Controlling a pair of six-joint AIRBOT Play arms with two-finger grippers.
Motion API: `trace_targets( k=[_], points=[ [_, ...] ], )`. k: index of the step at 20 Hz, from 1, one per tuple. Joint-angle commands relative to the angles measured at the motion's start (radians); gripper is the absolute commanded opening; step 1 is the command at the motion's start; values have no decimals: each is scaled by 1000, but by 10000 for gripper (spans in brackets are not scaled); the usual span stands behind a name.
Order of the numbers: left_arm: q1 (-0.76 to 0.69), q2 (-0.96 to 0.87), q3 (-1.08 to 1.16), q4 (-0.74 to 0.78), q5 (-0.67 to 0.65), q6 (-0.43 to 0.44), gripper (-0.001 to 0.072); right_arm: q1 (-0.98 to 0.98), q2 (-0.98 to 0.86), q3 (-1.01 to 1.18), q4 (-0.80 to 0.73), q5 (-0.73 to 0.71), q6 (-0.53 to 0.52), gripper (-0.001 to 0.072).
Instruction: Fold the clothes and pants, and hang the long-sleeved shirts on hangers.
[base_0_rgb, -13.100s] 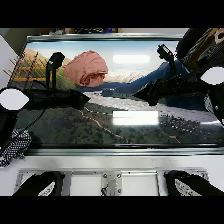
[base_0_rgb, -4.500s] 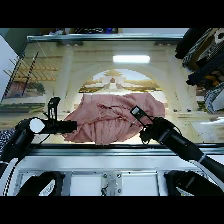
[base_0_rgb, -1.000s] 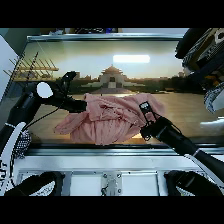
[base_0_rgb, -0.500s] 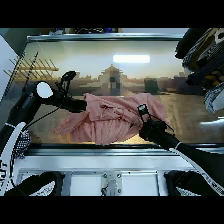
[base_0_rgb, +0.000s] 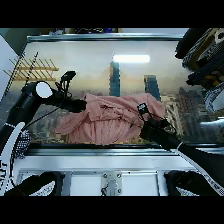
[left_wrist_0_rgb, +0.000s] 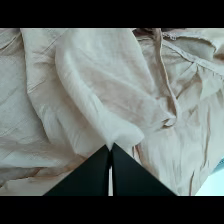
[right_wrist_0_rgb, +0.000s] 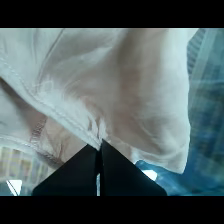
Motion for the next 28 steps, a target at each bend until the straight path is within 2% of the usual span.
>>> trace_targets(
  k=[1,3,5,7,8,9,11,14,17,19,22,28],
  points=[
    [65,0,1,1,-18,34,5,-30,91,12,9,13,-104,6],
    [130,0,0,2,-66,67,5,-88,204,63,142,54,-266,6],
    [166,-1,0,1,-98,81,5,-177,299,137,376,120,-422,6],
    [169,0,1,-5,-85,80,24,-258,363,181,537,120,-481,8],
    [169,0,3,-11,-73,78,337,-284,385,193,557,116,-482,8],
    [170,0,18,-10,-72,53,571,-297,399,201,552,120,-481,8],
    [155,0,78,-16,-73,-42,564,-313,418,212,553,119,-443,9],
    [29,-1,159,-6,-53,-84,547,-314,442,212,556,118,-373,9],
    [-188,-21,163,140,74,-189,546,-314,449,212,556,115,-360,9],
    [-313,-102,213,263,76,-256,546,-314,449,212,557,115,-360,9],
    [-405,-283,377,311,6,-282,546,-314,448,212,557,115,-360,9],
    [-418,-547,618,303,-263,-351,546,-314,449,212,557,106,-361,9]
  ],
)
